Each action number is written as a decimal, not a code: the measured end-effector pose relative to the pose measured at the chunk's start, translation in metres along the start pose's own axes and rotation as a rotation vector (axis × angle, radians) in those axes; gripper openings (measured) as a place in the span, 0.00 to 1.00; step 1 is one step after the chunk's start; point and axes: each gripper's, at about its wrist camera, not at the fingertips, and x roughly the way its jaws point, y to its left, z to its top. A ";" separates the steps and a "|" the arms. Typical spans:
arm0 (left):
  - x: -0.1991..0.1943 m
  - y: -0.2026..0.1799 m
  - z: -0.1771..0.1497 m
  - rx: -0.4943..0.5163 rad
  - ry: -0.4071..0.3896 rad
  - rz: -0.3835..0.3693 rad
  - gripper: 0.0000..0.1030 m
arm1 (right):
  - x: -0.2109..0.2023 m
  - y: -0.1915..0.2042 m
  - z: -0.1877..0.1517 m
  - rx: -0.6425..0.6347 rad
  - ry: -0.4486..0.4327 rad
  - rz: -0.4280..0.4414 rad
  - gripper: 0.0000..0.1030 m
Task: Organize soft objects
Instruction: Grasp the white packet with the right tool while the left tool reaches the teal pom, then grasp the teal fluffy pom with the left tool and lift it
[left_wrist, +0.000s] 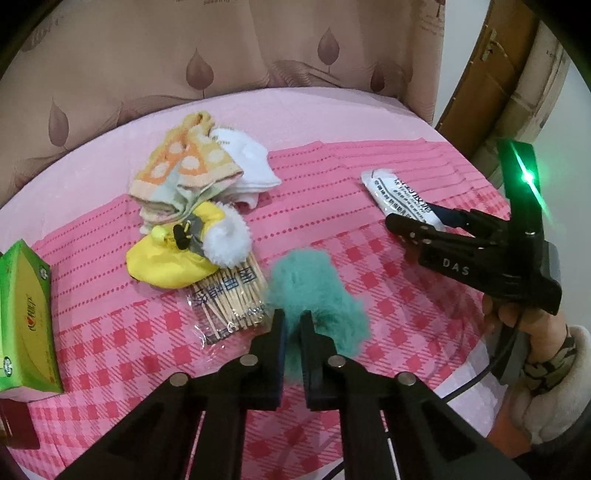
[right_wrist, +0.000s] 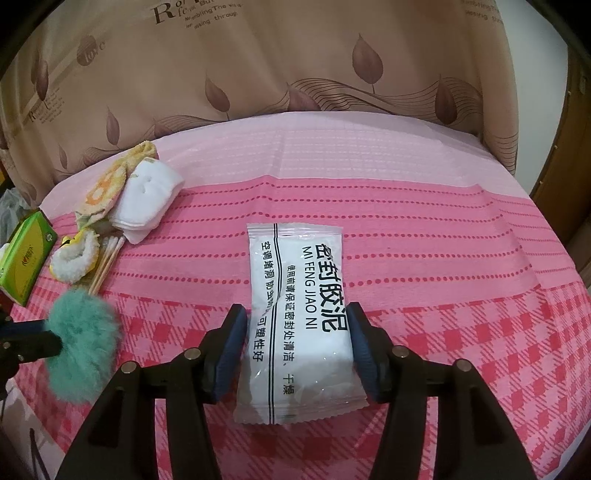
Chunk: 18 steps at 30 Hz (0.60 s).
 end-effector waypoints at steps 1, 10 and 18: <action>-0.001 -0.001 0.000 0.004 -0.006 0.002 0.03 | 0.000 0.000 0.000 0.000 0.000 -0.001 0.52; -0.022 -0.002 0.000 0.010 -0.054 0.018 0.03 | 0.000 0.001 0.000 -0.005 0.001 -0.006 0.52; -0.039 -0.001 0.001 0.015 -0.095 0.026 0.03 | 0.001 0.002 0.000 -0.010 0.002 -0.009 0.53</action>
